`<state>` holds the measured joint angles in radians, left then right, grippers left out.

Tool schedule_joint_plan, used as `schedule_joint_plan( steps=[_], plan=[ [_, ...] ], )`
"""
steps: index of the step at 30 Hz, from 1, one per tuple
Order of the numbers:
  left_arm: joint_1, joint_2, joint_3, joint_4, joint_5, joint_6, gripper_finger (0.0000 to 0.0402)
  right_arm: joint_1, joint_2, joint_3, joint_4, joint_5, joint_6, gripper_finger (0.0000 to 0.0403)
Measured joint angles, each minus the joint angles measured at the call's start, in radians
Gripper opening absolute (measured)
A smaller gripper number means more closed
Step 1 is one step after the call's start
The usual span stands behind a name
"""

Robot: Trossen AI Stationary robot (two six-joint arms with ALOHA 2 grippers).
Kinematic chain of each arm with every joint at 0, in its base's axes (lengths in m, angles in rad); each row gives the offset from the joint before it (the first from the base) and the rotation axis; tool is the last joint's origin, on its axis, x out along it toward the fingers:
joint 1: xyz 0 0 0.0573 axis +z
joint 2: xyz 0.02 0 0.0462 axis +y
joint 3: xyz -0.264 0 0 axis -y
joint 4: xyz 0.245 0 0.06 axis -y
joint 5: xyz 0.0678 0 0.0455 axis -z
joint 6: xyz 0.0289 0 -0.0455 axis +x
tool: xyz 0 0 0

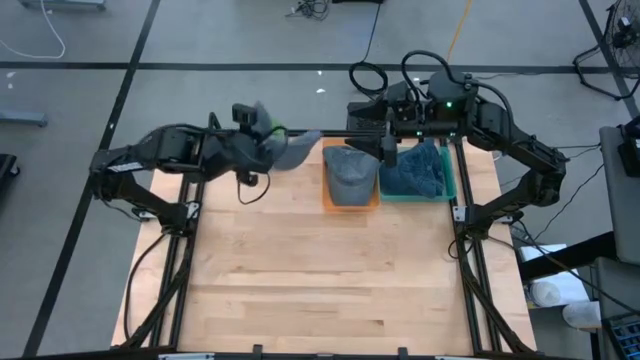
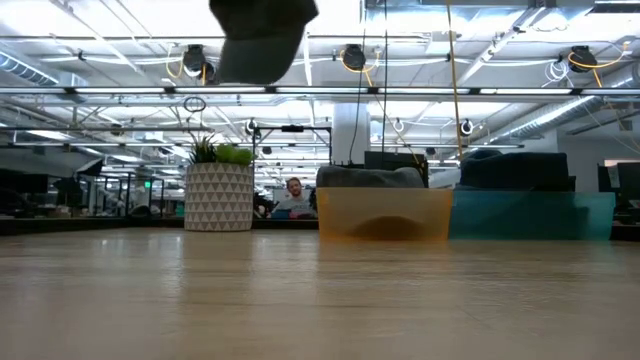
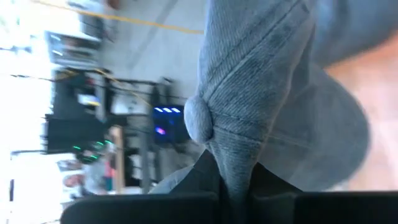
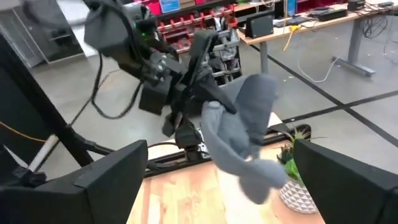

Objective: Pick & Place hat
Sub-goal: Put the gray cap in the orange bin

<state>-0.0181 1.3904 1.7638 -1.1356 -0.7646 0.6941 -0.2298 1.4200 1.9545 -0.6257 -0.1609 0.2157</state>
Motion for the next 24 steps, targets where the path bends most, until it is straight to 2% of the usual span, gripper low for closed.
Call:
schedule_joint_plan(
  steps=[11, 16, 20, 24],
  plan=[
    [0.000, -0.001, 0.000, 0.377, -0.052, 0.291, 0.0005, 0.000, -0.006, 0.000, 0.062, -0.020, -0.003, 0.0399],
    [-0.005, -0.001, 0.000, 0.464, -0.051, 0.392, 0.0005, 0.000, -0.006, 0.000, 0.101, -0.010, -0.038, 0.0400],
    [-0.018, -0.001, 0.000, 0.509, -0.051, 0.455, 0.0005, 0.000, -0.006, 0.000, 0.099, 0.059, -0.087, 0.0400],
    [-0.035, 0.024, 0.001, 0.534, -0.056, 0.510, 0.0005, 0.000, -0.006, 0.000, 0.088, 0.086, -0.110, 0.0400]
  ],
)
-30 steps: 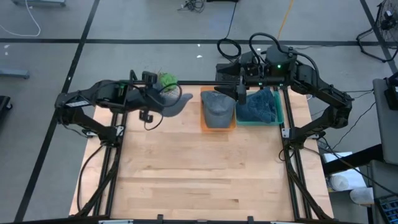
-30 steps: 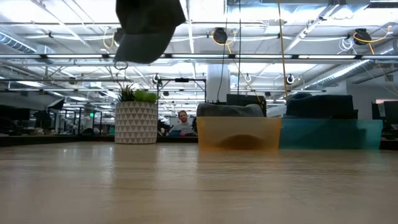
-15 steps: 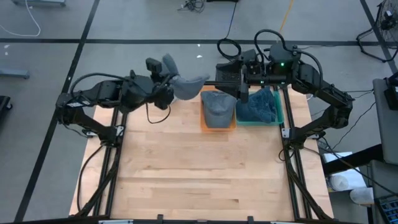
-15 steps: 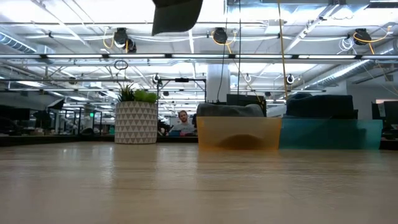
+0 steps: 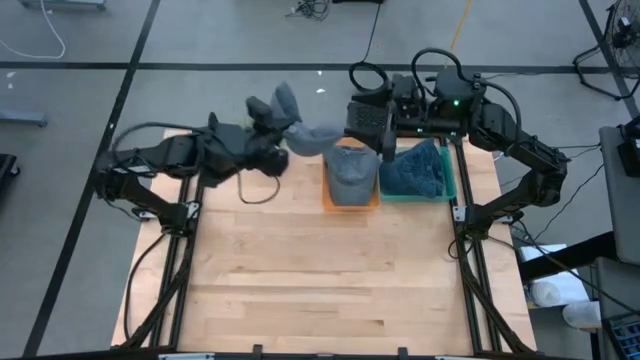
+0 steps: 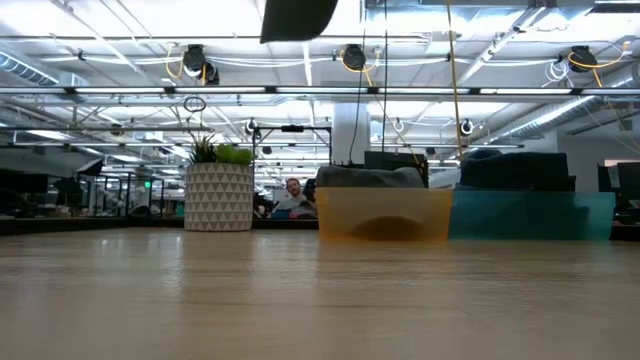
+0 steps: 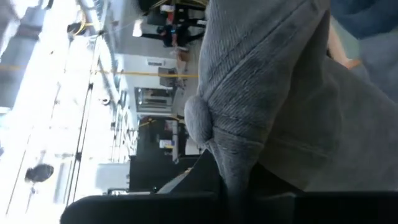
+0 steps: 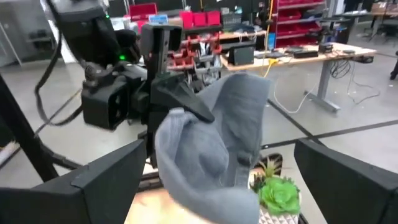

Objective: Pick & Place hat
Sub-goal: Put the gray cap in the orange bin

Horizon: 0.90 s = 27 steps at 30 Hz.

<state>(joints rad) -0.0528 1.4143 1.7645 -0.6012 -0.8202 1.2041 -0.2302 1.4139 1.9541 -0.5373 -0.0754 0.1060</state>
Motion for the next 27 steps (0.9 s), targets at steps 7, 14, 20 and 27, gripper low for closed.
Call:
schedule_joint_plan(
  steps=[7, 14, 20, 27],
  plan=[
    [-0.022, 0.075, -0.001, 0.031, -0.045, 0.068, 0.0005, 0.000, 0.000, 0.000, -0.086, -0.003, -0.014, 0.0400],
    [-0.019, 0.132, -0.001, 0.088, -0.052, 0.089, 0.0005, 0.002, 0.000, 0.000, -0.143, -0.007, 0.012, 0.0400],
    [-0.013, 0.181, -0.001, 0.151, -0.034, 0.126, 0.0005, 0.002, 0.004, 0.000, -0.164, -0.057, 0.023, 0.0400],
    [-0.010, 0.208, -0.001, 0.163, -0.022, 0.093, 0.0005, 0.003, 0.004, -0.049, -0.196, -0.061, 0.043, 0.0398]
  ],
)
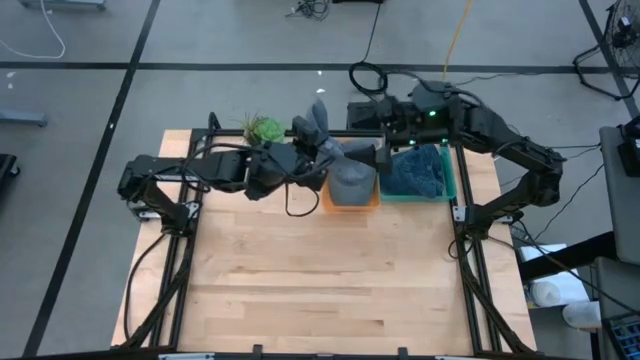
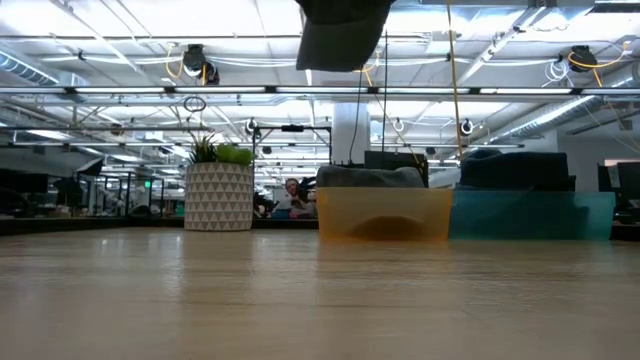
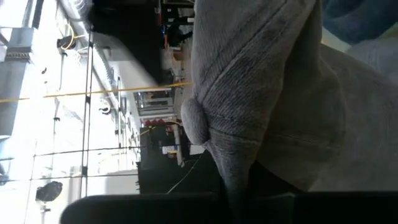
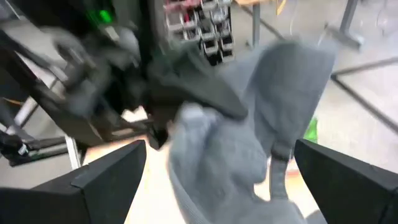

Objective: Pick & Place hat
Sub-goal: Put the gray cap in the orange bin

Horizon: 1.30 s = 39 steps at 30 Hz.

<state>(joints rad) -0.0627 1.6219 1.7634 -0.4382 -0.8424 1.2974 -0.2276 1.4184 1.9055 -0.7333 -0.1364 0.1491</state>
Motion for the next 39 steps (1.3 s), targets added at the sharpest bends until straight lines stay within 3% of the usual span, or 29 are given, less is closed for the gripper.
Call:
schedule_joint_plan(
  steps=[10, 22, 29, 39],
  plan=[
    [0.012, 0.022, 0.000, 0.016, -0.019, -0.040, 0.0005, 0.008, 0.004, -0.168, 0.163, -0.077, 0.022, 0.0394],
    [0.012, 0.024, 0.000, 0.015, -0.015, -0.035, 0.0004, 0.021, 0.001, -0.203, 0.187, -0.078, 0.004, 0.0386],
    [0.012, 0.024, 0.000, 0.014, -0.023, -0.040, 0.0005, 0.021, -0.009, -0.203, 0.185, -0.078, 0.007, 0.0301],
    [0.012, 0.024, 0.000, 0.021, -0.023, -0.052, 0.0013, 0.020, -0.051, -0.202, 0.194, -0.075, 0.046, 0.0124]
  ],
)
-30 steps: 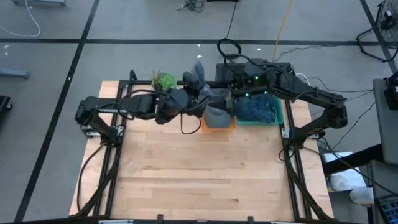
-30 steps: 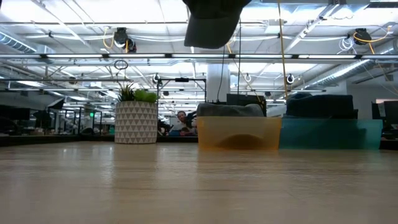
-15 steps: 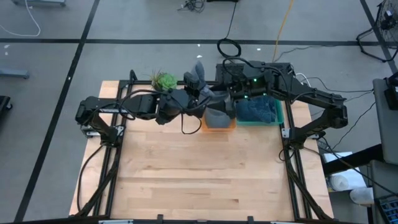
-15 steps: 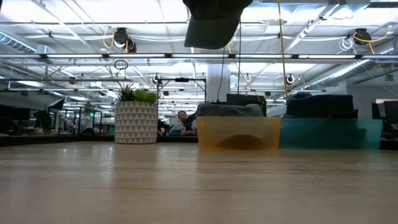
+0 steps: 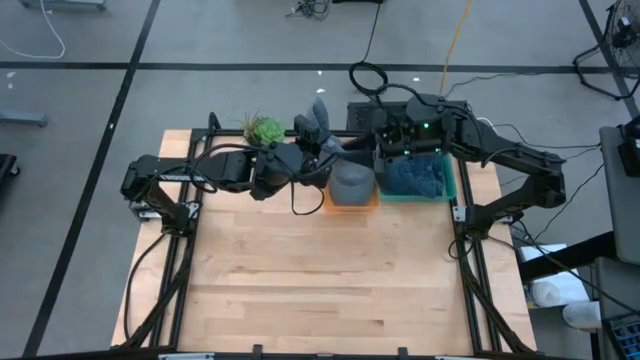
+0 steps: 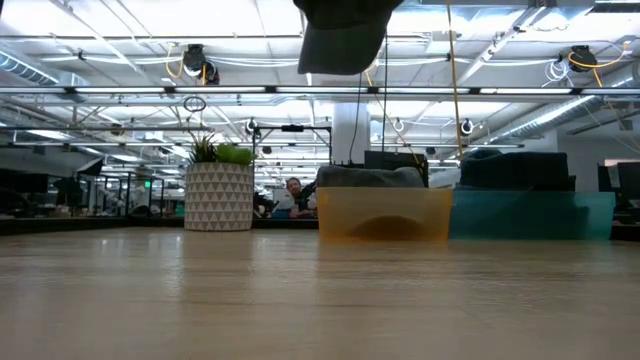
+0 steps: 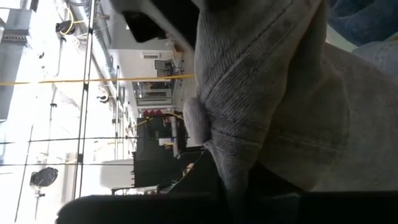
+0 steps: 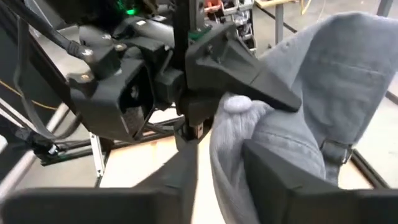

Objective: Pick & Place hat
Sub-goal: Put the gray cap in the orange bin

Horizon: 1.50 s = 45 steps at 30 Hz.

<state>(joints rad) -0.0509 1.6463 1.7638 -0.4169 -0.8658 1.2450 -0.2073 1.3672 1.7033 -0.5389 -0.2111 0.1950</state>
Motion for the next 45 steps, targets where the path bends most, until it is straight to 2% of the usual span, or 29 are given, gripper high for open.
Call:
schedule_joint_plan(
  steps=[4, 6, 10, 15, 19, 24, 28, 35, 39, 45],
  plan=[
    [0.000, 0.000, 0.000, 0.009, 0.000, -0.001, 0.0005, 0.000, -0.011, 0.000, 0.011, 0.000, 0.026, 0.0035],
    [0.000, 0.000, 0.000, 0.011, 0.000, -0.002, 0.0006, -0.001, -0.018, -0.001, 0.005, 0.000, 0.013, 0.0010],
    [0.000, 0.000, 0.000, 0.025, 0.000, 0.002, 0.0015, -0.001, -0.020, -0.001, 0.012, 0.000, 0.008, 0.0002],
    [0.000, 0.000, 0.000, 0.028, -0.001, -0.009, 0.0006, -0.001, -0.019, -0.001, 0.012, 0.000, 0.003, 0.0001],
    [-0.001, 0.000, 0.000, 0.028, -0.034, -0.003, 0.0017, -0.003, -0.019, -0.001, 0.012, 0.001, -0.005, 0.0000],
    [-0.001, 0.000, 0.000, 0.031, -0.042, 0.002, 0.0006, -0.004, -0.019, -0.001, 0.012, 0.000, -0.007, 0.0003],
    [0.000, 0.000, 0.000, 0.054, -0.054, 0.017, 0.0012, -0.003, -0.019, -0.001, 0.016, -0.003, -0.010, 0.0037],
    [-0.005, 0.000, 0.000, 0.079, -0.052, 0.052, 0.0008, -0.003, -0.019, -0.001, 0.016, -0.002, 0.002, 0.0150],
    [-0.012, -0.001, 0.000, 0.079, 0.000, 0.063, 0.0006, -0.003, -0.007, 0.001, 0.021, 0.003, 0.002, 0.0206],
    [-0.011, -0.001, 0.000, 0.081, 0.001, 0.055, 0.0005, -0.002, 0.008, 0.002, 0.015, -0.003, -0.024, 0.0252]
  ],
)
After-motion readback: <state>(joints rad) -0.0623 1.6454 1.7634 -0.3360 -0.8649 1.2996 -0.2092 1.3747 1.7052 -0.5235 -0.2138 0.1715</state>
